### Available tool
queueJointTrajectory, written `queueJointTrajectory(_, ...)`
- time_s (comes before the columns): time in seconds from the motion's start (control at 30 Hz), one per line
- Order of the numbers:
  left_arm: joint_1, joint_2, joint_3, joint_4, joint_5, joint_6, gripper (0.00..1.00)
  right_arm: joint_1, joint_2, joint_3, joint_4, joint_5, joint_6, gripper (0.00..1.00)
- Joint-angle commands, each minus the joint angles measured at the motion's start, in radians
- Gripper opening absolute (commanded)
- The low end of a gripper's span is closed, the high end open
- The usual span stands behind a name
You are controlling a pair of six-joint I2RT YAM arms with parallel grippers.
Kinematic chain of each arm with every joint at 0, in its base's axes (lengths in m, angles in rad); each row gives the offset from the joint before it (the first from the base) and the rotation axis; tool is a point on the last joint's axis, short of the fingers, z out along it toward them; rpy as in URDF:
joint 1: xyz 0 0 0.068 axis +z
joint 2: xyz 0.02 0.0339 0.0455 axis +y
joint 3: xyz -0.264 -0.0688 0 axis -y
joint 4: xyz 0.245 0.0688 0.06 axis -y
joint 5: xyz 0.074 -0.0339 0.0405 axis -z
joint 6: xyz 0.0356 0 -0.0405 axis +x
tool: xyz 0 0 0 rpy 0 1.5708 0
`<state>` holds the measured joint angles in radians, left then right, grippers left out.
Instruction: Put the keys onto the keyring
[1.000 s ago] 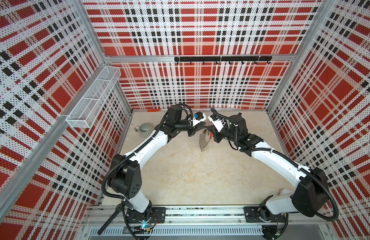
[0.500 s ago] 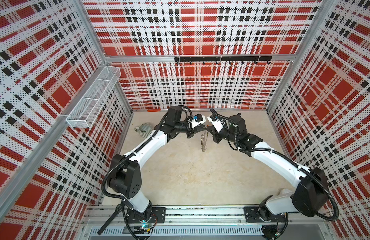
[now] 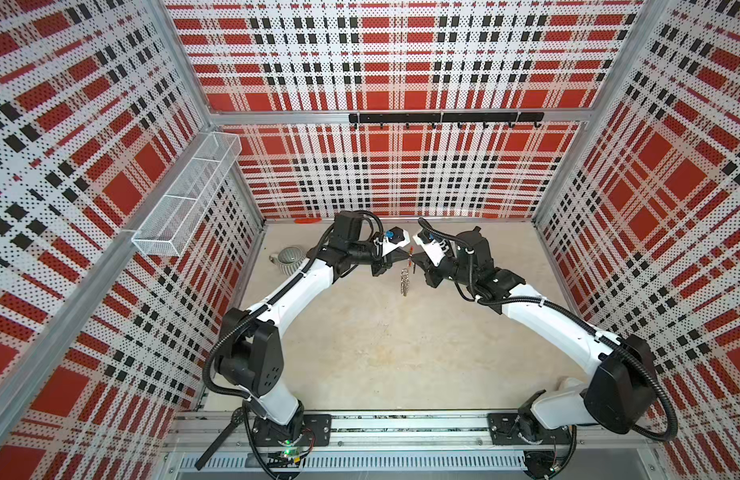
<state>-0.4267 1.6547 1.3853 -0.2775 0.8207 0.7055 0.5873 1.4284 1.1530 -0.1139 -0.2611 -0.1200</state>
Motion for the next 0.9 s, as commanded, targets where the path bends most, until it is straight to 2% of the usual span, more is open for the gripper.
queueJointTrajectory(0.0, -0.005, 0.014, 0.028, -0.020, 0.043, 0.020, 0.00, 0.014, -0.019, 0.020, 0.086, -0.027, 0.007, 0.00)
queueJointTrajectory(0.1, -0.005, 0.005, 0.020, -0.016, 0.054, 0.009, 0.00, 0.014, -0.020, 0.017, 0.102, -0.023, 0.040, 0.00)
queueJointTrajectory(0.13, -0.007, 0.000, 0.011, 0.001, 0.061, -0.010, 0.00, 0.014, -0.021, 0.017, 0.107, -0.015, 0.054, 0.06)
queueJointTrajectory(0.2, -0.007, -0.016, -0.028, 0.086, 0.067, -0.087, 0.00, 0.014, -0.026, 0.018, 0.115, 0.015, 0.080, 0.29)
queueJointTrajectory(0.27, -0.008, -0.042, -0.095, 0.217, 0.057, -0.167, 0.00, 0.010, -0.027, 0.024, 0.109, 0.051, 0.104, 0.36)
queueJointTrajectory(0.3, -0.010, -0.059, -0.140, 0.296, 0.036, -0.217, 0.00, 0.006, -0.030, 0.025, 0.110, 0.066, 0.115, 0.47)
queueJointTrajectory(0.33, -0.012, -0.077, -0.185, 0.388, 0.006, -0.270, 0.00, 0.001, -0.035, 0.022, 0.112, 0.071, 0.127, 0.53)
queueJointTrajectory(0.4, -0.013, -0.106, -0.262, 0.516, -0.043, -0.343, 0.00, -0.013, -0.045, 0.013, 0.123, 0.067, 0.160, 0.58)
queueJointTrajectory(0.53, -0.013, -0.138, -0.334, 0.642, -0.037, -0.444, 0.00, -0.075, -0.068, -0.026, 0.192, -0.038, 0.277, 0.60)
queueJointTrajectory(0.77, -0.019, -0.160, -0.336, 0.691, -0.011, -0.561, 0.00, -0.223, -0.020, -0.099, 0.502, -0.463, 0.644, 0.58)
queueJointTrajectory(0.87, -0.019, -0.174, -0.349, 0.752, -0.011, -0.622, 0.00, -0.231, 0.014, -0.112, 0.633, -0.573, 0.766, 0.58)
